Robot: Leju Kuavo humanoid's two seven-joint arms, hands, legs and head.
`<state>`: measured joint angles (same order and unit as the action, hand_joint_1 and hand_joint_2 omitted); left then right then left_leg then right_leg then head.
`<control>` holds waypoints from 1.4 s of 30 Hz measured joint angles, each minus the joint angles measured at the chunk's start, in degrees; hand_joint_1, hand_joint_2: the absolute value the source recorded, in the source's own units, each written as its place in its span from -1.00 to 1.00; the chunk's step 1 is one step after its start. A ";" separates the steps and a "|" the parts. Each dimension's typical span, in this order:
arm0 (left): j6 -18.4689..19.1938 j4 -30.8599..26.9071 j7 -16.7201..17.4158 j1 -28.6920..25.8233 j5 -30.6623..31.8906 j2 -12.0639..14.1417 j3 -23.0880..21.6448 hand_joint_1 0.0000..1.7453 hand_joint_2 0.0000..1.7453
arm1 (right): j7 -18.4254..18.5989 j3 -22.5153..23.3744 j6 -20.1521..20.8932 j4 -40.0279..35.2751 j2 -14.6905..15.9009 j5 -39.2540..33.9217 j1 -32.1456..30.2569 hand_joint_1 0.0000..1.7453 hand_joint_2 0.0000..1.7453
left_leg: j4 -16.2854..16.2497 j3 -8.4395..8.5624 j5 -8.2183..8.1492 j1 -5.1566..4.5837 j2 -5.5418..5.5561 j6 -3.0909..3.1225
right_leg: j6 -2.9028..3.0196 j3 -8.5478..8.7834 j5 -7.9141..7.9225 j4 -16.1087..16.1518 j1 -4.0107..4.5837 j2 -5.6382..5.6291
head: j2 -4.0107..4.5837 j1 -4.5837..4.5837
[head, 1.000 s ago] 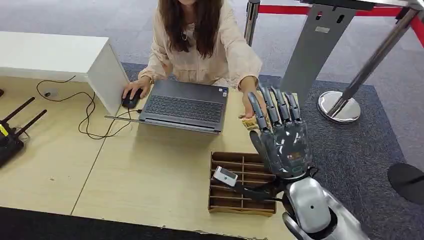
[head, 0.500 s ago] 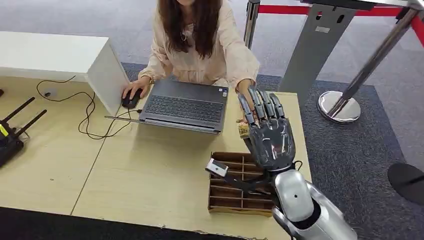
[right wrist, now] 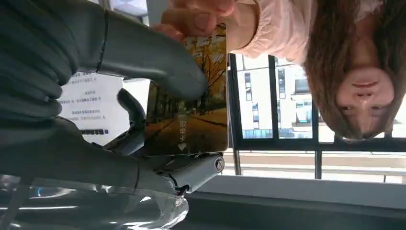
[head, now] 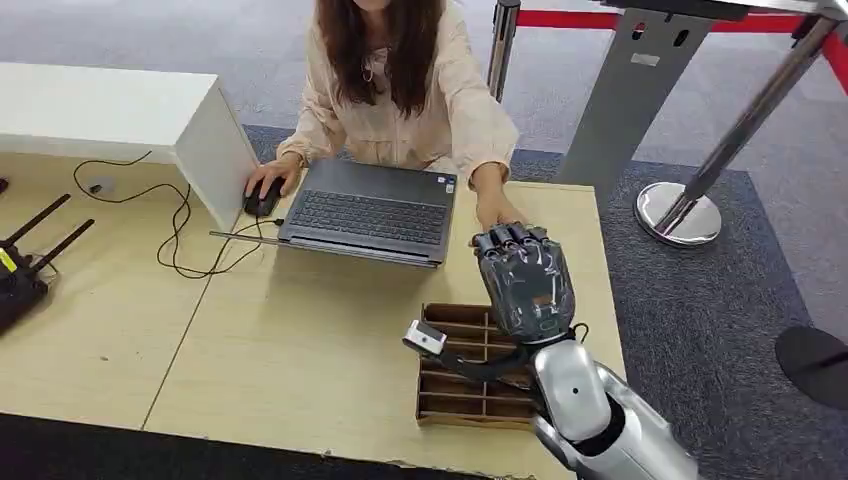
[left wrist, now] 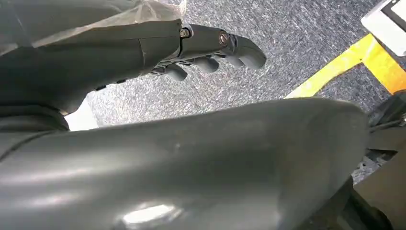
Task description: Pass the card to the sensor for recognition and then transmit it.
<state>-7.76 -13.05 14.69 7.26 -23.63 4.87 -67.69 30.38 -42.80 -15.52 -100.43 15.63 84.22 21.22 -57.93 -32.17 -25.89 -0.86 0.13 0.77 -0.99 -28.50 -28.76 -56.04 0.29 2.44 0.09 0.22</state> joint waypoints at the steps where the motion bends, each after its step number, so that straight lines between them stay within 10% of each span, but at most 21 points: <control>1: -0.02 0.00 0.00 0.00 0.00 -0.02 0.00 -1.00 -1.00 | 0.04 -0.04 -0.06 0.11 -0.02 0.02 -0.01 1.00 1.00 | 0.00 0.00 0.00 0.00 0.00 0.00 | 0.00 0.00 0.00 0.00 0.00 0.00 | 0.00 0.02; 21: -0.59 0.00 1.05 -0.07 -0.24 -0.02 0.02 -1.00 -1.00 | 0.39 0.00 -5.22 -4.48 -1.01 2.58 -1.06 1.00 1.00 | 0.00 0.02 0.00 0.00 -0.01 0.00 | 0.00 0.00 0.00 0.00 0.00 0.00 | 0.00 0.02; 36: -1.14 0.00 1.68 -0.36 -2.38 -0.41 1.18 -1.00 -1.00 | -5.84 4.18 -17.01 -26.65 -0.92 3.21 -9.37 1.00 1.00 | 0.00 0.05 -0.01 0.00 0.00 0.00 | 0.00 0.00 0.00 0.00 -0.01 -0.01 | 0.00 0.02; 42: -1.70 0.00 1.68 -0.41 -3.50 -0.70 2.01 -1.00 -1.00 | -2.97 4.22 -23.59 -29.57 -1.27 2.49 -13.03 1.00 1.00 | 0.00 0.07 -0.01 0.00 0.00 0.00 | 0.00 0.02 0.00 0.00 -0.01 -0.01 | 0.00 0.02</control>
<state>-9.46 -13.05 16.37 6.86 -27.12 4.17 -65.68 27.41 -38.58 -39.11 -130.00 14.36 86.70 8.19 -57.93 -32.10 -25.89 -0.86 0.13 0.76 -0.99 -28.48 -28.77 -56.03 0.28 2.43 0.09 0.24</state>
